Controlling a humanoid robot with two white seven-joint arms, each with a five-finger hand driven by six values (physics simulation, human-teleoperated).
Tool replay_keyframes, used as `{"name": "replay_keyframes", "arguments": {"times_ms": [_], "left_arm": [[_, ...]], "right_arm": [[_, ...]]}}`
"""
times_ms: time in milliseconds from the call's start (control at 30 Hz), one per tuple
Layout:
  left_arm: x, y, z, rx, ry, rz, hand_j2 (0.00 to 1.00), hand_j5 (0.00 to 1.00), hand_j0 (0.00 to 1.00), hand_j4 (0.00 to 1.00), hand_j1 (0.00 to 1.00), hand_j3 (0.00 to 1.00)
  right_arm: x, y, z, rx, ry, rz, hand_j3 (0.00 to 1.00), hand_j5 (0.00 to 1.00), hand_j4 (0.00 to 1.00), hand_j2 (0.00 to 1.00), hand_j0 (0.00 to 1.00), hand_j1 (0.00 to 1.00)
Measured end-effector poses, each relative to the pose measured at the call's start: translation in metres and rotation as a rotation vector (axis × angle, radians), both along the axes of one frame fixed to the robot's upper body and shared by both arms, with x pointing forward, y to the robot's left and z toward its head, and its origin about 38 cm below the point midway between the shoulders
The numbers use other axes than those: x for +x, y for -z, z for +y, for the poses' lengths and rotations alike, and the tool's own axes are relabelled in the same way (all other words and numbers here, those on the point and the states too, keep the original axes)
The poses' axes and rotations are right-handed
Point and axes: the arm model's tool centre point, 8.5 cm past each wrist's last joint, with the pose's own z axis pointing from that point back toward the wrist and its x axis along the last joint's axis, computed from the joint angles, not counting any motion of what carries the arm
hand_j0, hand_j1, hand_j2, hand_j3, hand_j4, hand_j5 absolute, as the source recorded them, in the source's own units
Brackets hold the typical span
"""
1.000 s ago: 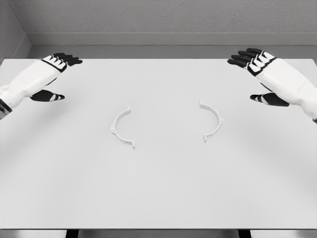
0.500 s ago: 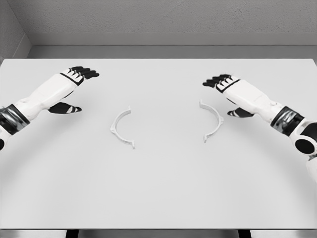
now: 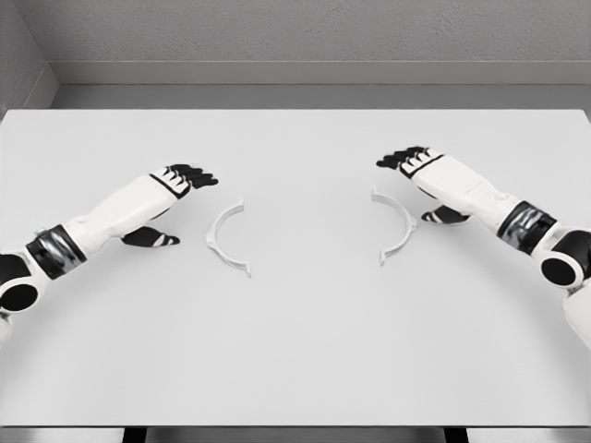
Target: Assemble PVC drainage pipe clamps
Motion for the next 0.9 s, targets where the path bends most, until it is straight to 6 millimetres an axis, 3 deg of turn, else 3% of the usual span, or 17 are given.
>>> {"name": "replay_keyframes", "arguments": {"times_ms": [367,900], "left_arm": [[-0.002,-0.006,-0.009,-0.01,0.027,-0.018,1.0,1.0,1.0,1.0,1.0,1.0],[0.004,0.007,-0.019,-0.036,0.013,0.005,1.0,1.0,1.0,1.0,1.0,1.0]], "right_arm": [[-0.001,0.008,0.007,-0.004,-0.011,0.017,1.0,1.0,1.0,1.0,1.0,1.0],[0.002,0.007,0.021,0.005,-0.032,0.012,1.0,1.0,1.0,1.0,1.0,1.0]]}}
